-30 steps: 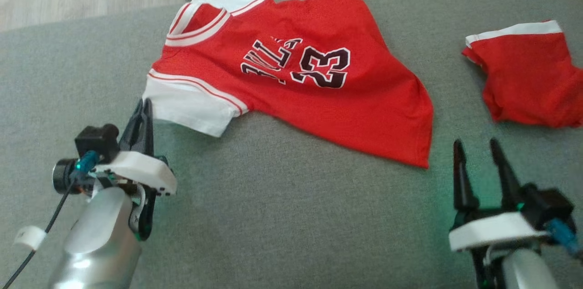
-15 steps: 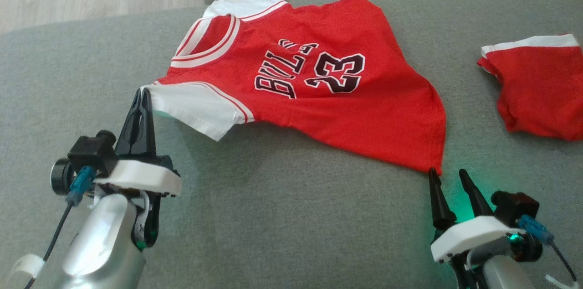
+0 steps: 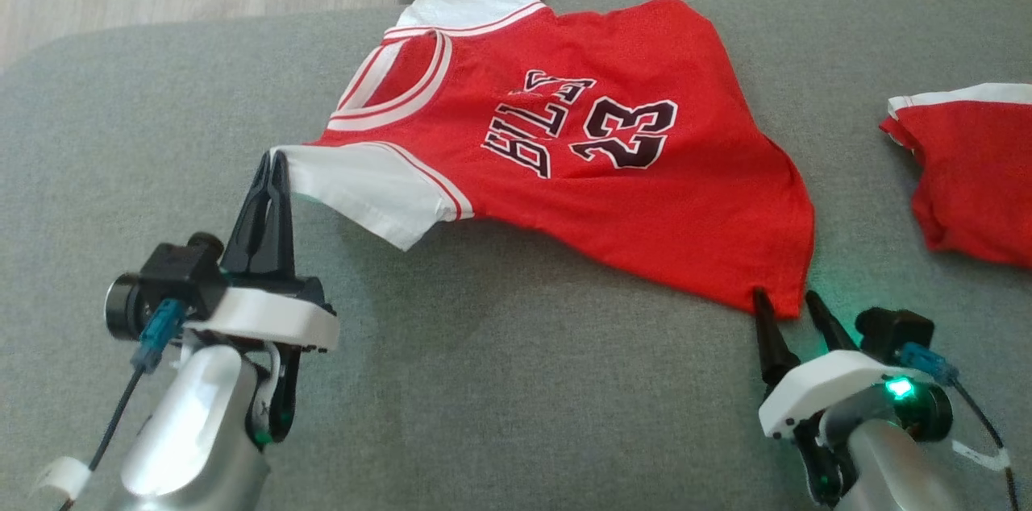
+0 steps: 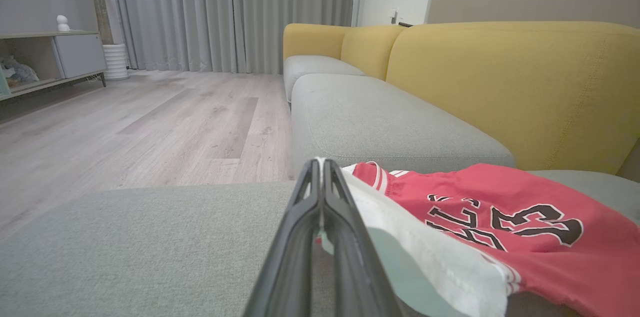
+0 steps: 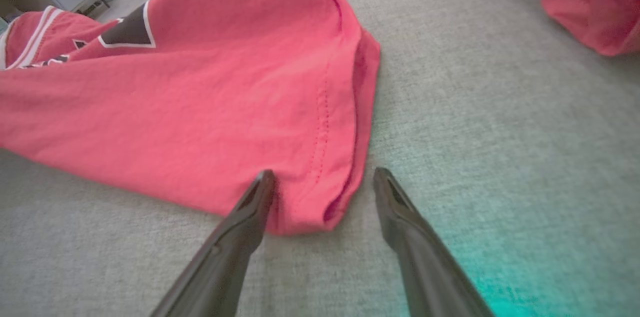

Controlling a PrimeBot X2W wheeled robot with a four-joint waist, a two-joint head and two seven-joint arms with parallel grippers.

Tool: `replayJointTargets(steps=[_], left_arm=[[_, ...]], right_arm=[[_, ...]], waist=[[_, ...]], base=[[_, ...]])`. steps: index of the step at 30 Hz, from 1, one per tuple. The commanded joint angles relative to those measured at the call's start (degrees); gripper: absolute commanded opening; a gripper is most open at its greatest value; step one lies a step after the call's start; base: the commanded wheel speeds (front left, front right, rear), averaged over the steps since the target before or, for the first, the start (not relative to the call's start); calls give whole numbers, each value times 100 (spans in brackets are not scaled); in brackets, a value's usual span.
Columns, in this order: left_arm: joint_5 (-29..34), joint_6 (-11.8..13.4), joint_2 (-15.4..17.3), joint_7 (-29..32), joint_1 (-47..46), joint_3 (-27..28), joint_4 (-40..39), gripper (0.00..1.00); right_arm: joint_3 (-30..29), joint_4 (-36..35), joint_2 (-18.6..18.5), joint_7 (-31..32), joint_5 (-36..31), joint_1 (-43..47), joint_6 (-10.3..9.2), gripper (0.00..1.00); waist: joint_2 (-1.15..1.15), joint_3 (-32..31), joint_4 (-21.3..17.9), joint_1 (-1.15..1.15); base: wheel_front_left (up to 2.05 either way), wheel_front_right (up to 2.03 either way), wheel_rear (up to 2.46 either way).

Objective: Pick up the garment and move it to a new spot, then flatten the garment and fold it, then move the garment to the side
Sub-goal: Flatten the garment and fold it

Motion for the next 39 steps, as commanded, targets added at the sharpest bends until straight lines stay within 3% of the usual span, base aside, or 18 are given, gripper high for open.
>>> replayJointTargets(steps=[1, 2, 3, 5, 6, 21, 32, 39], left_arm=[[44, 53, 192, 14, -98, 194, -220, 0], [43, 66, 199, 25, -95, 194, -232, 0], [39, 76, 207, 36, -93, 196, -243, 0], [29, 89, 224, 52, -88, 199, -256, 0], [25, 95, 234, 56, -83, 201, -258, 0], [-398, 126, 216, 65, 34, 484, -471, 0], [-972, 0, 121, 200, -420, 839, -1064, 0], [-1152, 214, 30, 80, -630, 1247, -1898, 0]], right_arm=[[330, 97, 20, 131, -42, -5, -4, 83], [383, 129, 20, 152, -57, -4, -4, 59], [430, 156, 20, 175, -82, -4, -4, 47], [499, 179, 20, 203, -120, -2, -4, 8], [522, 176, 20, 212, -117, 1, -4, 0], [147, -1056, 20, -212, -80, -262, -4, 0], [-321, -2448, -64, 313, -515, -836, -4, 0], [-423, -3401, -358, 573, -584, -982, -4, 0]], waist=[[0, -28, 27, 0], [0, -39, 40, 0], [0, -48, 47, 0], [0, -73, 57, 0], [0, -87, 58, 0], [0, -425, 4, 0], [0, -749, 77, 0], [0, -914, 89, 0]], base=[[0, 0, 0], [0, 0, 0], [0, 0, 0], [0, 0, 0], [0, 0, 0], [0, 0, 0], [0, 0, 0], [0, 0, 0]])
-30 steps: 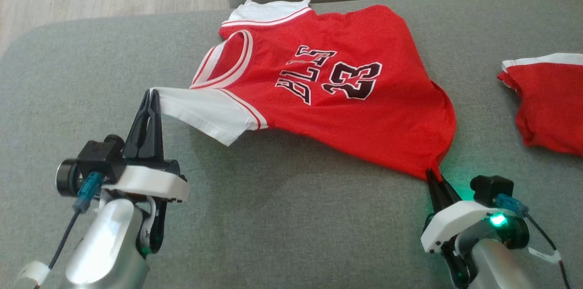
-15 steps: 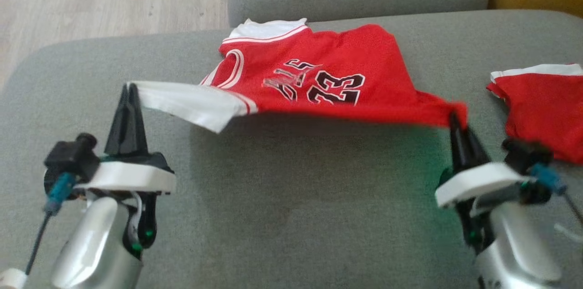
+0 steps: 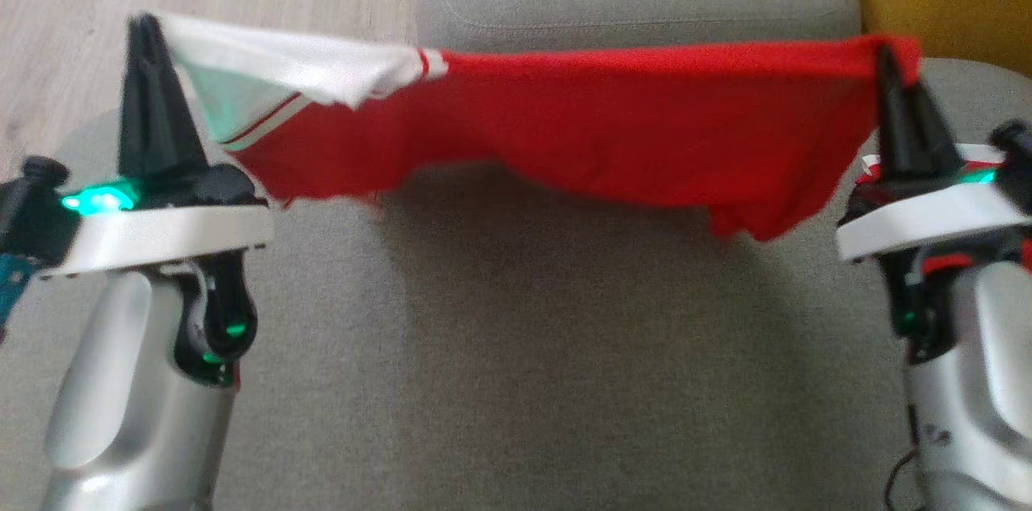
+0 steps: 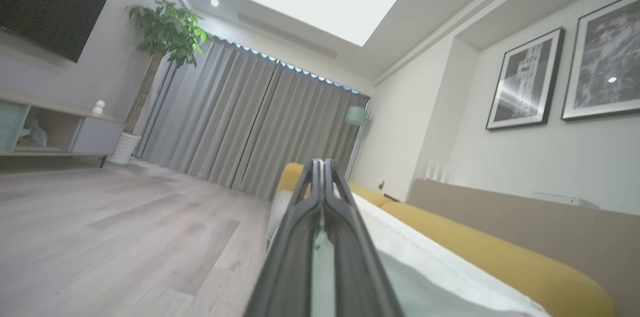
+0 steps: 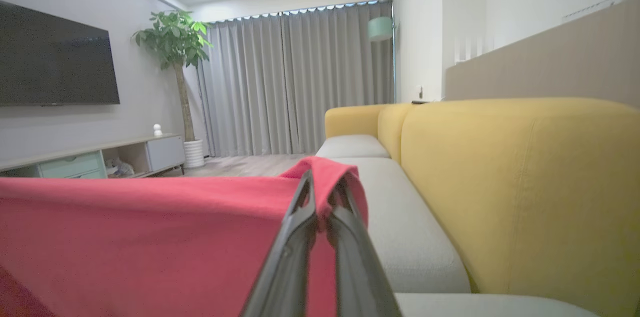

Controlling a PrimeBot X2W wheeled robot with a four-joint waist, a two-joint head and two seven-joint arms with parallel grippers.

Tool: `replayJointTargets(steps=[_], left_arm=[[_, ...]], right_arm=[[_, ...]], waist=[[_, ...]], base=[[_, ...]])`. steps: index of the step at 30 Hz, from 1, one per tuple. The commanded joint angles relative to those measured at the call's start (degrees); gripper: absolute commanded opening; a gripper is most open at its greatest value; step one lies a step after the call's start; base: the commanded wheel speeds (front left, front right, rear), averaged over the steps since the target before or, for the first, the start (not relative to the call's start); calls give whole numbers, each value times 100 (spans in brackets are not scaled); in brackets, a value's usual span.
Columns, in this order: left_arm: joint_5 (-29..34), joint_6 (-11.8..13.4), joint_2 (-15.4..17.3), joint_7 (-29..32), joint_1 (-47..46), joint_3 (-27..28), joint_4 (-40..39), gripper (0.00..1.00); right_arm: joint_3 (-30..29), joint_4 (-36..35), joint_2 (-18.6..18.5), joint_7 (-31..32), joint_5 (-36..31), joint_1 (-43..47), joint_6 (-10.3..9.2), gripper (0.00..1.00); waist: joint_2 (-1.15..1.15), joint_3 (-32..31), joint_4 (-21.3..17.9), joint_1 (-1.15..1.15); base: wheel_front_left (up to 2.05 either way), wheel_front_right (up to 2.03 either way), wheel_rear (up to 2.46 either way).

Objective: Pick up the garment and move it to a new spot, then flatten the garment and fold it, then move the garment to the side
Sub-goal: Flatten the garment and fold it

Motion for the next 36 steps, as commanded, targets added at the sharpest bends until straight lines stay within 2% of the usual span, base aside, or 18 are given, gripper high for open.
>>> replayJointTargets(steps=[1, 6, 13, 16, 18, 19, 23, 24, 26, 28, 31, 36], left_arm=[[34, 101, 182, -69, -379, 336, -482, 0], [203, 262, 412, 213, -293, 300, -1493, 0], [227, 603, 919, 1137, -128, 447, -2786, 0], [146, 596, 1157, 1546, -271, 497, -2831, 0], [-113, 519, 1154, 1743, -526, 537, -2588, 0], [-99, 441, 1254, 1825, -706, 523, -2384, 0], [16, 9, 1549, 2090, -1760, 302, -1285, 0], [16, 9, 1549, 2090, -1760, 302, -1285, 0], [198, -216, 1685, 2161, -2444, 148, -595, 0], [446, -461, 1788, 2182, -3204, -47, 112, 0], [818, -715, 1776, 2020, -4373, -282, 1128, 0], [1111, -817, 1465, 1328, -5966, -347, 2462, 0]], right_arm=[[14, -515, -126, 103, -38, -317, -4, 0], [-105, -1512, -280, 534, -72, -167, -4, 0], [-44, -2938, -288, 1440, -101, 301, -4, 0], [-39, -3259, -285, 1757, -64, 290, -4, 0], [-11, -3282, -353, 1898, -92, 152, -4, 0], [15, -3234, -349, 1956, -41, 39, -4, 0], [125, -2604, -442, 2121, 244, -895, -4, 0], [125, -2604, -442, 2121, 244, -895, -4, 0], [255, -2066, -505, 2046, 527, -1628, -4, 0], [461, -1443, -747, 1811, 622, -2448, -4, 0], [630, -344, -914, 1445, 713, -3698, -4, 0], [758, 1291, -1000, 456, 320, -5470, -4, 0]], waist=[[0, -36, -15, 0], [0, -112, -86, 0], [0, 23, -198, 0], [0, 249, -221, 0], [0, 451, -221, 0], [0, 567, -220, 0], [0, 1168, -242, 0], [0, 1168, -242, 0], [0, 1509, -248, 0], [0, 1874, -235, 0], [0, 2311, -169, 0], [0, 2776, -40, 0]], base=[[0, 0, 0], [0, 0, 0], [0, 0, 0], [0, 0, 0], [0, 0, 0], [0, 0, 0], [0, 0, 0], [0, 0, 0], [0, 0, 0], [0, 0, 0], [0, 0, 0], [0, 0, 0]])
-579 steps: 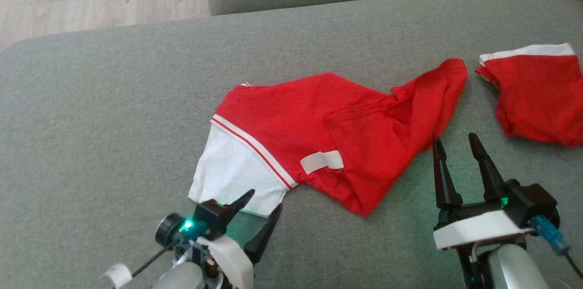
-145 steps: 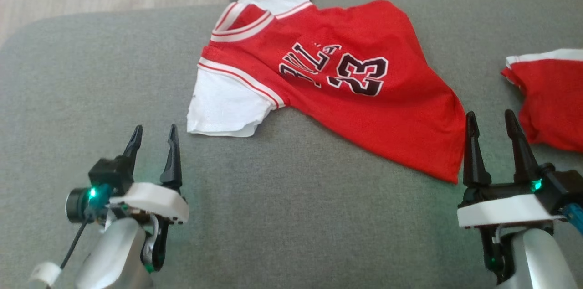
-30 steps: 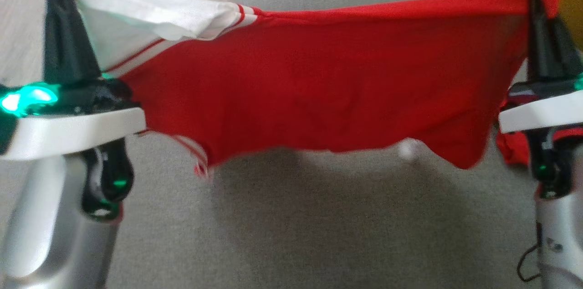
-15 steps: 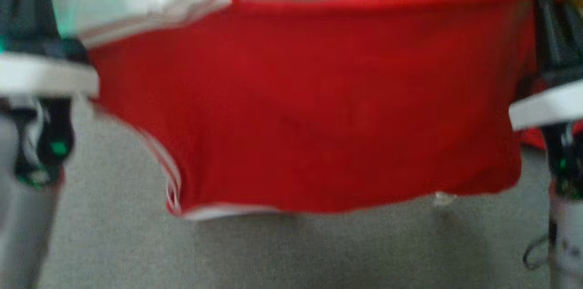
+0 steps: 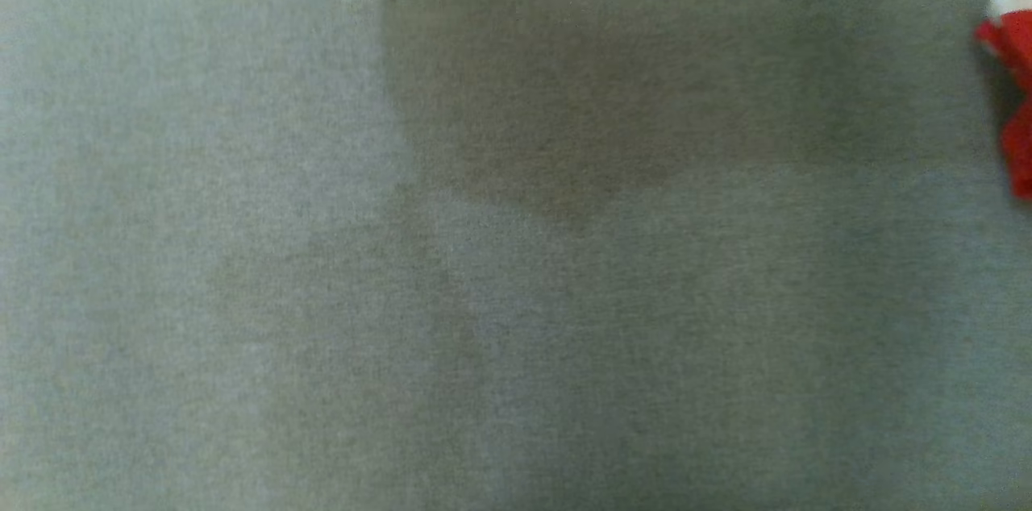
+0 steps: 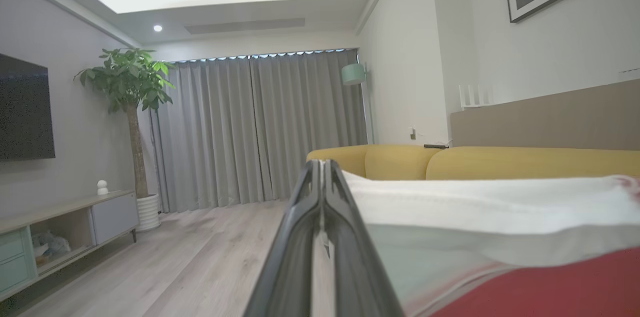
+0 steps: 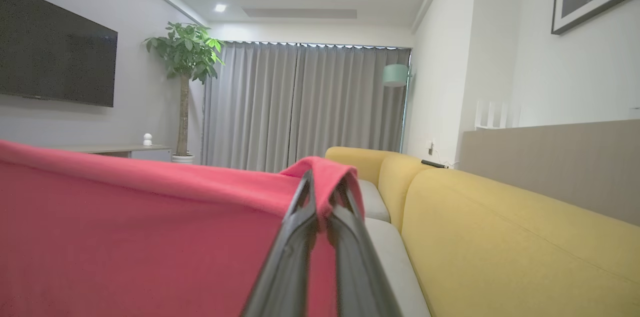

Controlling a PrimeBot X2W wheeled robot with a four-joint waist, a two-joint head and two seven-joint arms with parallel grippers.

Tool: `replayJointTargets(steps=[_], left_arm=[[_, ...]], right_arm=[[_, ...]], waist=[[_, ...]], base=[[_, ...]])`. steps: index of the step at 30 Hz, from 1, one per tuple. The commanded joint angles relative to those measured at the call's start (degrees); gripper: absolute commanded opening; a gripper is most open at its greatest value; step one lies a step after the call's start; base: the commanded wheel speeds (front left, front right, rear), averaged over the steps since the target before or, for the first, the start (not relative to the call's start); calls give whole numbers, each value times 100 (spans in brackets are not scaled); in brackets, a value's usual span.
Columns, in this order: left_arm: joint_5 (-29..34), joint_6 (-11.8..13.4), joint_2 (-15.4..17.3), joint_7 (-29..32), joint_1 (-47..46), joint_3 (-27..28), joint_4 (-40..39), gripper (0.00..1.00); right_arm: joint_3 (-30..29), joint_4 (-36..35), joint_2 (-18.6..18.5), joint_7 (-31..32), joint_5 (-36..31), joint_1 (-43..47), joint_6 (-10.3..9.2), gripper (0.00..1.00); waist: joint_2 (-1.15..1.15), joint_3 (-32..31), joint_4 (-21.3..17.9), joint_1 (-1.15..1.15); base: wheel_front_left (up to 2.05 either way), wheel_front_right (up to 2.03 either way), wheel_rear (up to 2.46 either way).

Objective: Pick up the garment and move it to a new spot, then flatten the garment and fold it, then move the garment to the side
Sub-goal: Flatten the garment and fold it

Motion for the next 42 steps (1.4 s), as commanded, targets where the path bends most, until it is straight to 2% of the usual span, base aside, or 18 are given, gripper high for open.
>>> replayJointTargets(steps=[1, 6, 11, 12, 16, 20, 25, 30, 31, 36, 42], left_arm=[[64, -7, 224, -129, -305, 139, 25, 0], [129, -142, -97, -914, -730, 45, 911, 0], [139, -394, -303, -1287, -369, -253, 1477, 0], [197, -462, -362, -1356, -41, -486, 1591, 0], [206, -521, -380, -1440, 827, -893, 1703, 0], [91, -533, -321, -1471, 1784, -1332, 1637, 0], [-401, -535, -83, -1298, 2817, -1859, 1219, 0], [-1007, -536, 377, -726, 3635, -2448, 384, 0], [-1007, -536, 377, -726, 3635, -2448, 384, 0], [-1277, -536, 962, -425, 4164, -2661, -454, 0], [-1591, -531, 1401, 209, 4748, -2797, -1296, 0]], right_arm=[[25, 40, 9, -162, -102, -186, -4, 0], [203, 1200, 33, -910, -318, -660, -4, 0], [436, 2029, 69, -1209, -187, -309, -4, 0], [579, 2300, 36, -1247, -105, -46, -4, 0], [995, 2770, -55, -1113, 113, 558, -4, 0], [1619, 3096, -214, -569, 439, 1182, -4, 0], [2371, 2989, -529, 66, 1131, 1908, -4, 0], [3121, 2516, -992, 627, 1863, 2566, -4, 0], [3121, 2516, -992, 627, 1863, 2566, -4, 0], [3723, 2003, -1461, 1009, 2496, 3077, -4, 0], [4213, 1632, -1871, 1388, 3027, 3541, -4, 0]], waist=[[0, 354, 149, -3], [0, 434, 274, -3], [0, 344, 335, -3], [0, 267, 358, -3], [0, 14, 400, -3], [0, -327, 462, -3], [0, -782, 550, -3], [0, -1234, 602, -3], [0, -1234, 602, -3], [0, -1607, 639, -3], [0, -2033, 673, -3]], base=[[0, 0, 0], [0, 0, 0], [0, 0, 0], [0, 0, 0], [0, 0, 0], [0, 0, 0], [0, 0, 0], [0, 0, 0], [0, 0, 0], [0, 0, 0], [0, 0, 0]])
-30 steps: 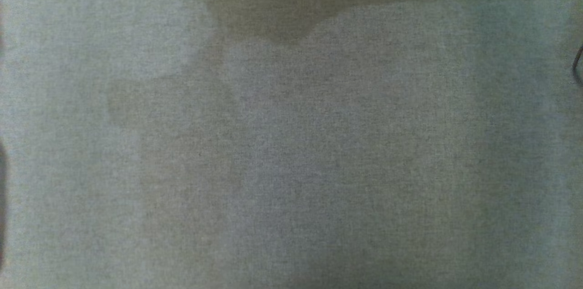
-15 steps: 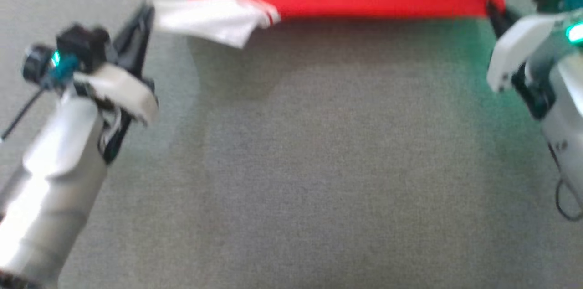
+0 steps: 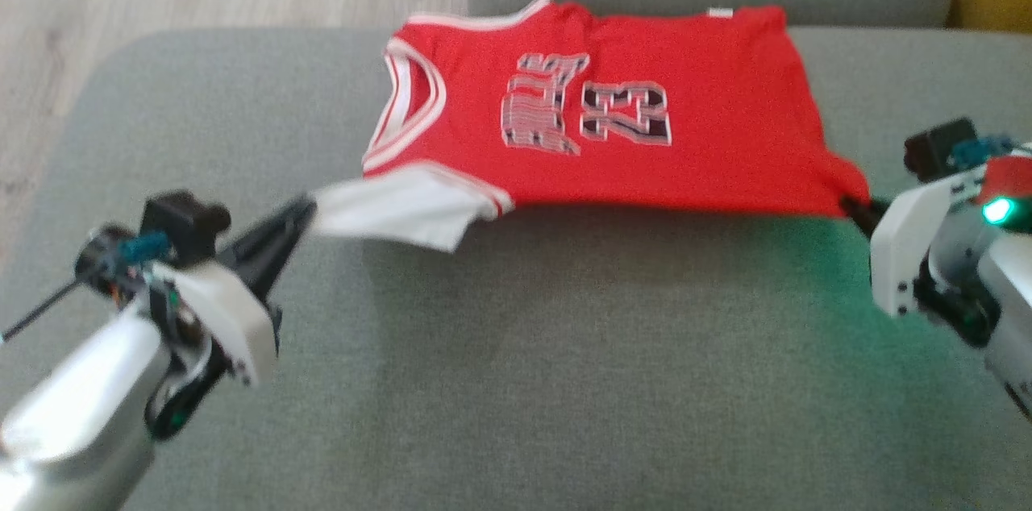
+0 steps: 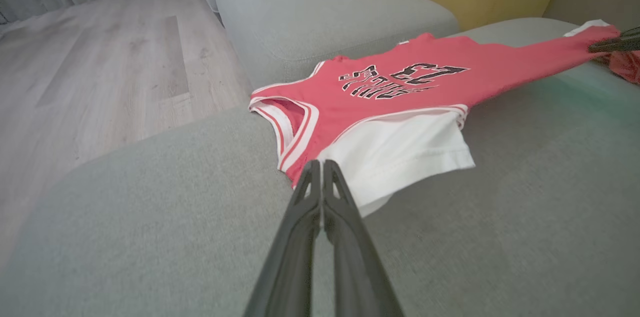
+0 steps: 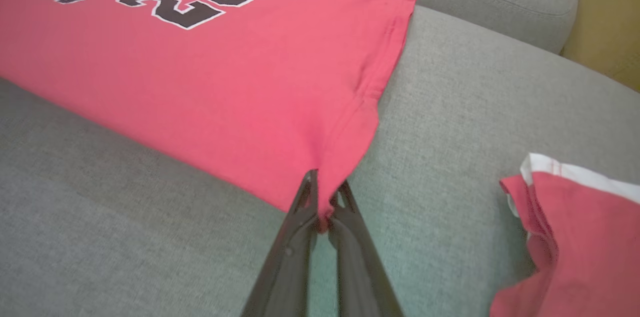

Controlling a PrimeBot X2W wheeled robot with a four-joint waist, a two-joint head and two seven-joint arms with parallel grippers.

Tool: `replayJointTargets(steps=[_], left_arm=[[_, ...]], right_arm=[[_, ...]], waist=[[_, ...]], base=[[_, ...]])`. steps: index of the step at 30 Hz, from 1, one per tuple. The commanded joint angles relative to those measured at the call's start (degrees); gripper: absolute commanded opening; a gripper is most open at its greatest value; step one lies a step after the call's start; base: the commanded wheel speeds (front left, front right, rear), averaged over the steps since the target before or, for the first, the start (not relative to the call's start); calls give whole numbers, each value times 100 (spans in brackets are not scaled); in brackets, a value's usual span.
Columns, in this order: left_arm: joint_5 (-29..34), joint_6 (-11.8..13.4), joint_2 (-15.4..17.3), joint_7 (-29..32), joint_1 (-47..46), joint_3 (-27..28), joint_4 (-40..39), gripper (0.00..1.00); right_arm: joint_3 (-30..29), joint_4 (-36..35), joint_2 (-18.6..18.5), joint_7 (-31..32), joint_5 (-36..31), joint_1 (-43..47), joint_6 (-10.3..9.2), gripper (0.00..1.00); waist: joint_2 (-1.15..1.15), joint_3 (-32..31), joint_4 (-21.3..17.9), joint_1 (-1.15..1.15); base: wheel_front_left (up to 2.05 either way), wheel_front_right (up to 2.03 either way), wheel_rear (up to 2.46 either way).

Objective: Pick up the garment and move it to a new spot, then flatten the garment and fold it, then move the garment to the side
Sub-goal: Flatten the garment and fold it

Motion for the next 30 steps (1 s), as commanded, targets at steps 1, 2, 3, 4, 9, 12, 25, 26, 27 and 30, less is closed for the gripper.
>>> replayJointTargets(steps=[1, 2, 3, 4, 9, 12, 25, 26, 27, 30], left_arm=[[-101, 42, 407, 114, -95, 254, -238, 0], [-146, 76, 495, 232, -6, 239, -391, 0], [-211, 115, 582, 357, 96, 227, -542, 0], [-279, 150, 669, 478, 203, 213, -695, 0], [-525, 327, 1097, 870, 717, 147, -1413, 0], [-651, 444, 1287, 1003, 983, 122, -1801, 0], [-817, 796, 1649, 1339, 1395, 52, -2744, 0], [-806, 812, 1614, 1324, 1364, 63, -2719, 0], [-795, 821, 1577, 1315, 1329, 69, -2686, 0], [-689, 816, 1479, 1312, 1195, 48, -2537, 0]], right_arm=[[49, -165, -221, 47, 146, 100, -4, 0], [94, -238, -258, 95, 249, 161, -4, 0], [145, -304, -297, 153, 342, 224, -4, 0], [197, -367, -332, 225, 438, 289, -4, 0], [505, -756, -575, 739, 836, 630, -4, 0], [582, -1054, -761, 950, 1099, 817, -4, 0], [431, -2005, -1208, 1544, 1610, 1216, -4, 0], [391, -2020, -1199, 1552, 1600, 1209, -4, 0], [354, -2031, -1187, 1561, 1589, 1201, -4, 0], [257, -2054, -1126, 1594, 1527, 1167, -4, 0]], waist=[[0, -192, 22, 1], [0, -242, 18, 1], [0, -301, 12, 1], [0, -368, 2, 1], [0, -685, -41, 1], [0, -799, -72, 1], [0, -769, -203, 1], [0, -739, -211, 1], [0, -707, -220, 1], [0, -608, -257, 1]], base=[[0, 0, 0], [0, 0, 0], [0, 0, 0], [0, 0, 0], [0, 0, 0], [0, 0, 0], [0, 0, 0], [0, 0, 0], [0, 0, 0], [0, 0, 0]])
